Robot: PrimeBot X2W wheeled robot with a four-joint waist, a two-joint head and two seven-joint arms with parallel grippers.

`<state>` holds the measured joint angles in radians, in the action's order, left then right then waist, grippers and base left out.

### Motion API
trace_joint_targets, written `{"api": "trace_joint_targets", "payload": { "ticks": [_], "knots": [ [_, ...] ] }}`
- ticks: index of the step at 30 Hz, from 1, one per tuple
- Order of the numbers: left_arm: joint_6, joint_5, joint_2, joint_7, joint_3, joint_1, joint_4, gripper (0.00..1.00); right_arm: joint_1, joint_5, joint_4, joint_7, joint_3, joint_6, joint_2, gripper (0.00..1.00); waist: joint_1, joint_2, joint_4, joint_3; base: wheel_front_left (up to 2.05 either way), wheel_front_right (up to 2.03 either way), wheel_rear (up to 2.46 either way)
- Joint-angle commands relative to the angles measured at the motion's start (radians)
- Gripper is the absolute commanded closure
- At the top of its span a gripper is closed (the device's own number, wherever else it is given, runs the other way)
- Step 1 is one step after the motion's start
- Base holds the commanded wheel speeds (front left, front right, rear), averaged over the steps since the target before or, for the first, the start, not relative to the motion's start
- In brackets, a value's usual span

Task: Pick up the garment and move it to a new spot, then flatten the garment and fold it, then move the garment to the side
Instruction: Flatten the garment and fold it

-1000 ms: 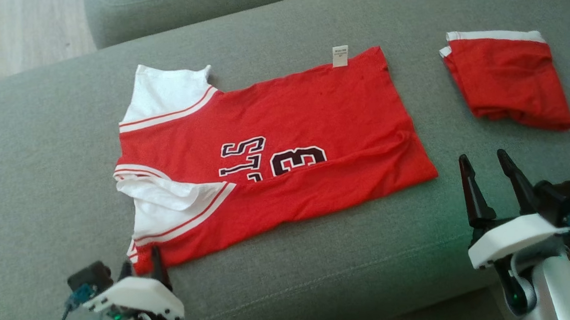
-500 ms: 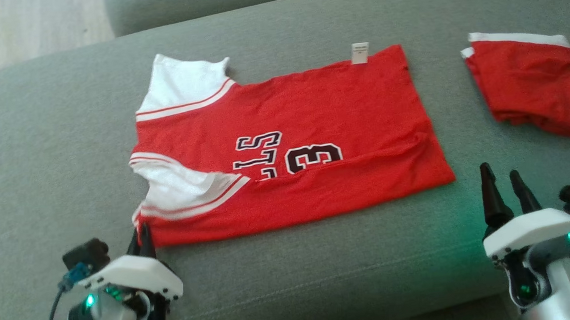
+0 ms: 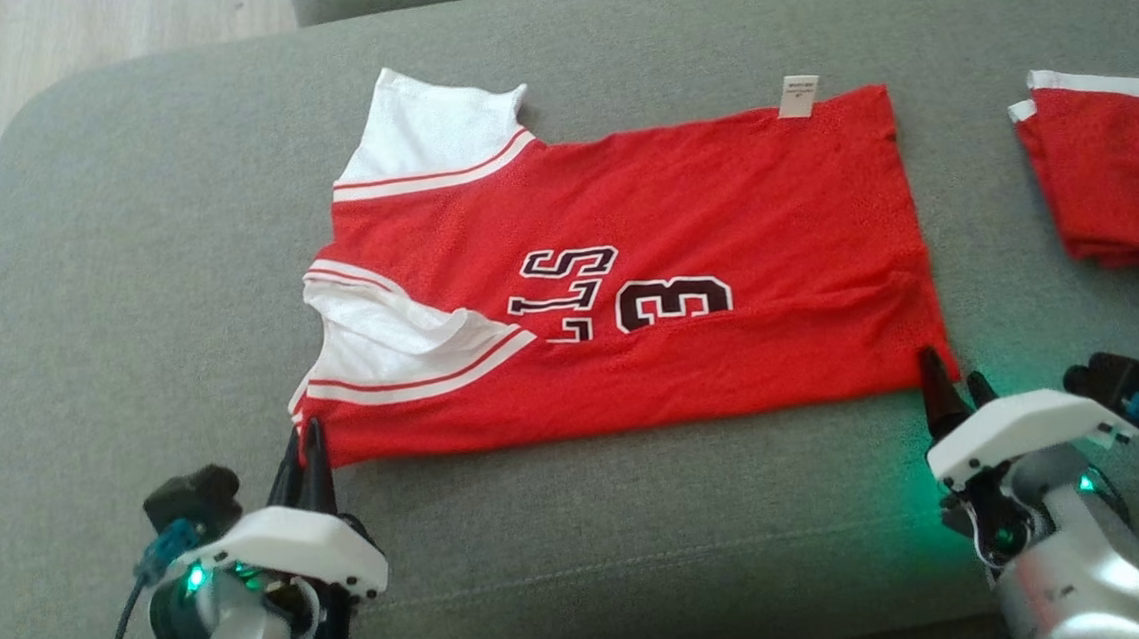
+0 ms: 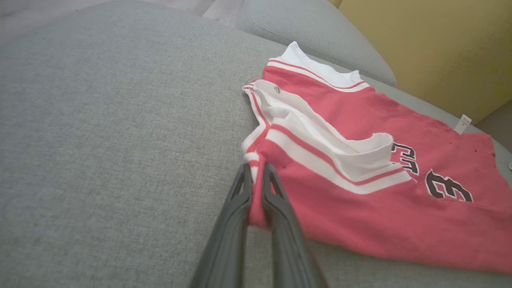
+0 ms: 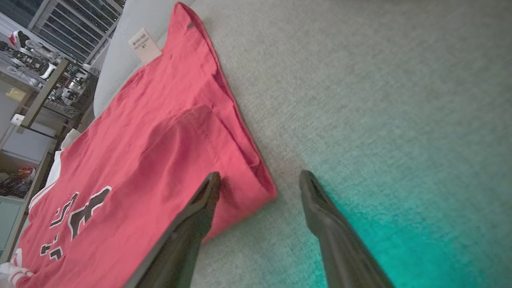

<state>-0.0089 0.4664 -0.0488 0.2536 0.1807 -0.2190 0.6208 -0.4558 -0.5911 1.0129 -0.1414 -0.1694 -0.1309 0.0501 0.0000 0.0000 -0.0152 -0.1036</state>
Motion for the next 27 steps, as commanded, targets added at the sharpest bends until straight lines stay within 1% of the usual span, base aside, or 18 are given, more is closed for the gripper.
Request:
{"api": "trace_joint_targets", "payload": {
  "ticks": [1,6,10,11,12,14,17,23,27],
  "knots": [
    [-0.001,-0.009,-0.013,0.008,-0.029,-0.027,-0.031,1.0,-0.045,-0.003,-0.018,-0.01,0.023,0.0,0.0,0.0,0.0,0.0,0.005,-0.005,0.0,0.0,0.0],
    [-0.003,-0.01,-0.011,0.008,-0.013,-0.032,-0.033,1.0,-0.096,-0.039,0.069,-0.02,0.049,0.0,0.0,0.0,0.0,0.0,0.019,-0.015,0.0,0.0,0.0],
    [-0.002,-0.009,-0.011,0.004,-0.006,-0.04,-0.032,1.0,-0.125,-0.089,0.096,-0.009,0.097,0.0,0.0,0.0,0.0,0.0,0.027,-0.027,0.0,0.0,0.0],
    [-0.002,-0.009,-0.012,0.004,-0.005,-0.043,-0.031,1.0,-0.129,-0.099,0.097,-0.009,0.113,0.0,0.0,0.53,0.0,0.0,0.028,-0.028,0.0,0.0,0.0],
    [-0.001,-0.008,-0.013,0.004,-0.005,-0.044,-0.03,1.0,-0.13,-0.102,0.098,-0.015,0.129,0.0,0.0,1.0,0.0,0.0,0.029,-0.027,0.0,0.0,0.0],
    [0.0,-0.006,-0.014,0.004,-0.005,-0.044,-0.025,1.0,-0.13,-0.098,0.106,-0.033,0.151,0.0,0.0,1.0,0.0,0.0,0.029,-0.022,0.0,0.0,0.0],
    [0.002,-0.002,-0.014,0.004,-0.004,-0.037,-0.015,1.0,-0.129,-0.071,0.132,-0.064,0.159,0.0,0.007,1.0,0.0,0.0,0.025,-0.006,0.0,0.0,0.0],
    [-0.001,0.001,-0.019,0.003,0.004,-0.005,0.007,1.0,-0.116,-0.055,0.152,-0.092,0.148,0.0,0.031,1.0,0.0,0.0,0.012,0.036,0.0,0.0,0.0],
    [-0.006,0.004,-0.028,-0.004,0.011,0.032,0.03,1.0,-0.091,-0.065,0.158,-0.095,0.132,0.0,0.044,1.0,0.0,0.0,0.008,0.073,0.0,0.0,0.0]
  ]
}}
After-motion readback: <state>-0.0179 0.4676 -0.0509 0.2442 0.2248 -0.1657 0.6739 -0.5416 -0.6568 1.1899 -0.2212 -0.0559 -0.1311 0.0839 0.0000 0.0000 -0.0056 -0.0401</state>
